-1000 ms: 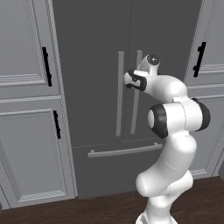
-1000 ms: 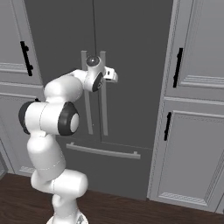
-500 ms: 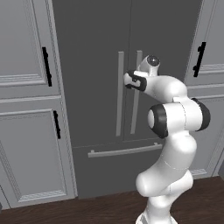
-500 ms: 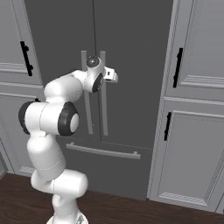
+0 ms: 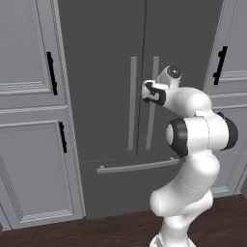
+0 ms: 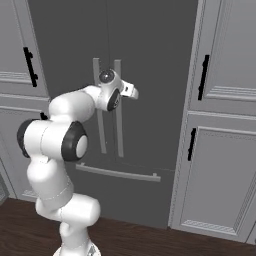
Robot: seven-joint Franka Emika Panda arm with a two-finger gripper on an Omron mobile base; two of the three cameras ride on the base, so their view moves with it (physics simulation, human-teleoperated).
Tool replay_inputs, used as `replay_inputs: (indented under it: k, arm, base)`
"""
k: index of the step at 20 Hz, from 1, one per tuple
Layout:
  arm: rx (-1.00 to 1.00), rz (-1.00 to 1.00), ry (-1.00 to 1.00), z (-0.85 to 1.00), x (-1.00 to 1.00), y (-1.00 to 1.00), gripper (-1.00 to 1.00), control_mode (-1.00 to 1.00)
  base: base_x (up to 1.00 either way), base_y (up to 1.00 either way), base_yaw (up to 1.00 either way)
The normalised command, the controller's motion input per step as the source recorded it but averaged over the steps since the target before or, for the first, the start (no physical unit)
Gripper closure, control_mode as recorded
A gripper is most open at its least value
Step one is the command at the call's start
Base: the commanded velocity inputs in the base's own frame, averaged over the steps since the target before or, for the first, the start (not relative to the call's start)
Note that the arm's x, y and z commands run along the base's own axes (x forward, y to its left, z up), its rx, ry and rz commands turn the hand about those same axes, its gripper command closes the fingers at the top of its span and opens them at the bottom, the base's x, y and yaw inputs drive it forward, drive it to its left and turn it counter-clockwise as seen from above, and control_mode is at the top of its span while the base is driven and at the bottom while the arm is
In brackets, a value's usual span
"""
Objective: Grab a lemon wedge from the fridge and one ice cube from the ice bowl, and put them in the glass of lemonade.
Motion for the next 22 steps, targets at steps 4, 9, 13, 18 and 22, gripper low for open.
replay_inputs:
  k: [4, 9, 13, 18, 22]
  arm:
    - [0.15, -0.16, 0.0, 0.33, -0.7, -1.0, 1.0, -1.0]
    - [0.14, -0.15, 0.01, 0.5, -0.78, -1.0, 1.0, -1.0]
    - [0.14, -0.12, 0.04, 0.49, -0.56, -1.0, 1.0, -1.0]
    - [0.15, -0.12, 0.02, 0.43, -0.58, -1.0, 1.0, -1.0]
    - [0.17, -0.14, 0.0, 0.32, -0.67, -1.0, 1.0, -1.0]
  base:
    - [0.0, 0.0, 0.0]
    - [0.0, 0.0, 0.0]
    - [0.0, 0.0, 0.0]
    - [0.0, 0.0, 0.0]
    - [0.0, 0.0, 0.0]
